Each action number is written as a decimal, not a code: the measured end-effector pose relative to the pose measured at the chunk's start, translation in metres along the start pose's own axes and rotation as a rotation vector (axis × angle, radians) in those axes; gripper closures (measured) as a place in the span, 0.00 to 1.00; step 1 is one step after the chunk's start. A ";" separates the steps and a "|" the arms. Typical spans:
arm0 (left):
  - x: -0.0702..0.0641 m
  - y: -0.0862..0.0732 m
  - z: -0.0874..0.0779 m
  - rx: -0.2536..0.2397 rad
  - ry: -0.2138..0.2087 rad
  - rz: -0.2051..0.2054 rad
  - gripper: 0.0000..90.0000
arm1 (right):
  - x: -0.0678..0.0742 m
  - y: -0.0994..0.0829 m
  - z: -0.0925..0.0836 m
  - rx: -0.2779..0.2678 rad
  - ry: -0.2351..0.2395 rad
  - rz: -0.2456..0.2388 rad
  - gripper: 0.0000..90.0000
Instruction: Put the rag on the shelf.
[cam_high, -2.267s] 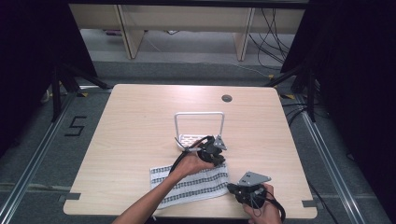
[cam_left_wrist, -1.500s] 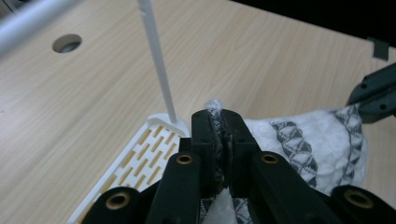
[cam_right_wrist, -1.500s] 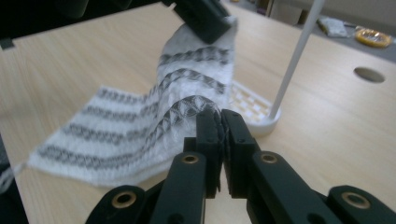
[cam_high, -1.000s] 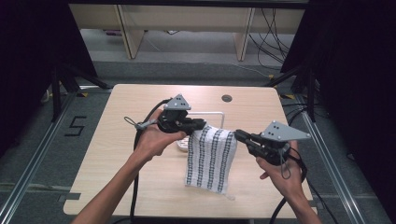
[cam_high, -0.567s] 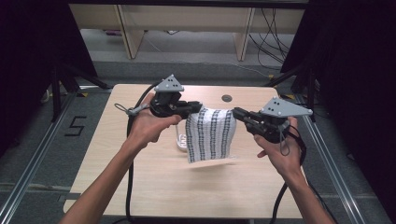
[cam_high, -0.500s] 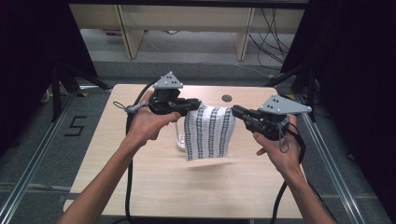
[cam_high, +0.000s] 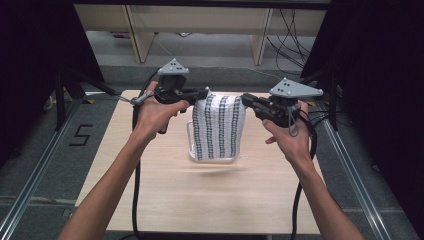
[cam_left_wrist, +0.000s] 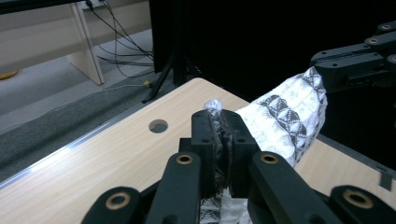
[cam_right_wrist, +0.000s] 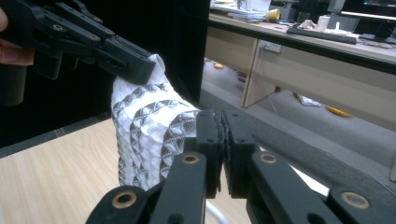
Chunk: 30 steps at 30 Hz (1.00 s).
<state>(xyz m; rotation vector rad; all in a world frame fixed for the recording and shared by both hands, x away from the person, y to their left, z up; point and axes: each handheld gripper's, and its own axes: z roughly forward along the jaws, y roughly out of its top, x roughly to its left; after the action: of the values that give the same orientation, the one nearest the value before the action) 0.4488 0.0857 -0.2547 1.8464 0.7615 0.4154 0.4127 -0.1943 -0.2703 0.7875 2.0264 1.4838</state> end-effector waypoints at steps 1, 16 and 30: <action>0.000 0.000 0.000 0.000 0.000 0.000 0.94 | 0.000 0.000 0.000 0.000 0.000 0.000 0.97; 0.025 0.013 0.009 -0.029 0.059 -0.067 0.94 | -0.016 0.021 0.032 0.004 -0.018 0.027 0.97; 0.054 0.005 0.050 -0.020 0.071 -0.161 0.94 | -0.042 0.012 0.065 0.062 -0.072 0.100 0.97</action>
<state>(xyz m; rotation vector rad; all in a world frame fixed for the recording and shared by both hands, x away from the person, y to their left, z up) 0.5204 0.0855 -0.2732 1.7445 0.9441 0.3840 0.4888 -0.1779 -0.2747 0.9662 2.0136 1.4310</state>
